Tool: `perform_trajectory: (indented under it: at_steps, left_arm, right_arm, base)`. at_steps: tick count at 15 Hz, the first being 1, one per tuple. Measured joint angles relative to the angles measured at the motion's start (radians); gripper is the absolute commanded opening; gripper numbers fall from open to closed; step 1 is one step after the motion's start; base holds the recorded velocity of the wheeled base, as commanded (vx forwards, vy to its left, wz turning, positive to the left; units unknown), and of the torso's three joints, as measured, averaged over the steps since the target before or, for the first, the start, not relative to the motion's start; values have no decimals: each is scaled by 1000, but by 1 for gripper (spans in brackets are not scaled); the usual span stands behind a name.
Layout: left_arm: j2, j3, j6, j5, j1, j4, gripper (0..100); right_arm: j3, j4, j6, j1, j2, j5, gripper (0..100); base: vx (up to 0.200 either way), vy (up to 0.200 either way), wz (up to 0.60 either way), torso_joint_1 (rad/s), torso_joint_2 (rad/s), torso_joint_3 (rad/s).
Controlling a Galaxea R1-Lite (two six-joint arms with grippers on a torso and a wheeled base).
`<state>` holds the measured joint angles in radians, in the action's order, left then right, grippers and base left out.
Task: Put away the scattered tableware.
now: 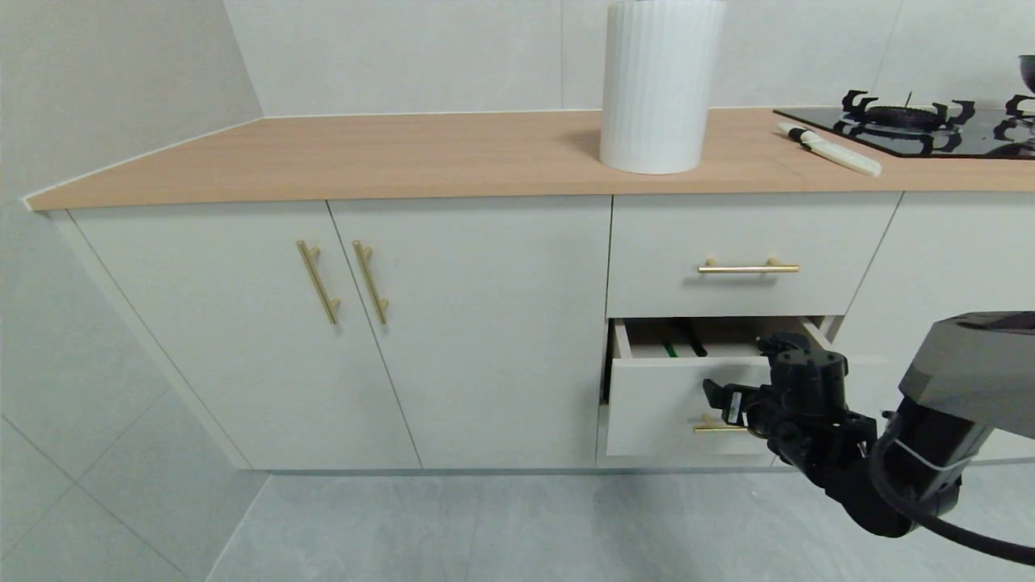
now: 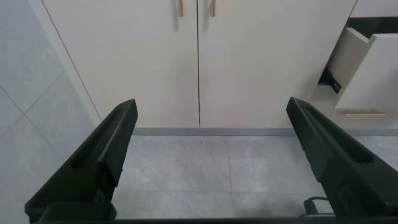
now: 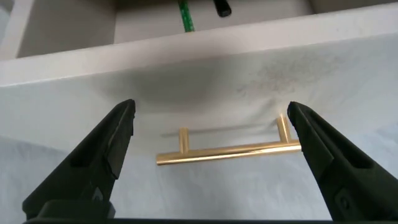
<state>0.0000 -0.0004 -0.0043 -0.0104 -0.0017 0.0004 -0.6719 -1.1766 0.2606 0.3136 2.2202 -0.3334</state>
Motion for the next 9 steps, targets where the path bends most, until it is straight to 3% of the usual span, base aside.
perform_trajectory:
  at_steps: [4, 9]
  left_arm:
    - [0, 0, 0, 0, 0, 0, 100]
    - [0, 0, 0, 0, 0, 0, 100]
  right_arm:
    - [-54, -120, -4, -21, 107, -32, 100]
    - [-119, -175, -3, -54, 183, -67, 100]
  base:
    - [0, 0, 0, 0, 0, 0]
    - [0, 0, 0, 0, 0, 0]
